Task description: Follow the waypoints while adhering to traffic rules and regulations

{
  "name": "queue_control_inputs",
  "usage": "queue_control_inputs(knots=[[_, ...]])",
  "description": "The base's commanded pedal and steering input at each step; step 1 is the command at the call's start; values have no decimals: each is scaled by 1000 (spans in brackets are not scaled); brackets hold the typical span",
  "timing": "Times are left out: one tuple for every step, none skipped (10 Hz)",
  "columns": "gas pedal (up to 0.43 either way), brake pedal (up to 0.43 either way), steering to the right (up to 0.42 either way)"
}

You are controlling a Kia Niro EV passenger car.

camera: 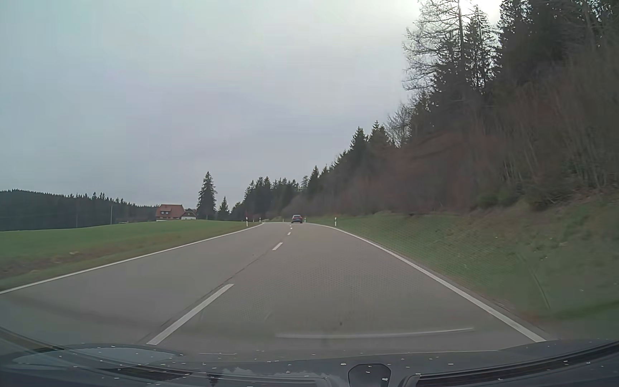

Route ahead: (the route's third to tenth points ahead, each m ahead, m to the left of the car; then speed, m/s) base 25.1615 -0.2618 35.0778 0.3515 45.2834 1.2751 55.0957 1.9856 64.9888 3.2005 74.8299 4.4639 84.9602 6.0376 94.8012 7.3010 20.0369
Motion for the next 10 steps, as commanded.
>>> queue_control_inputs(knots=[[260,0,-16],[260,0,-16],[260,0,-16],[260,0,-16],[260,0,-14],[260,0,-13],[260,0,-12],[260,0,-12],[260,0,-12],[260,0,-12]])
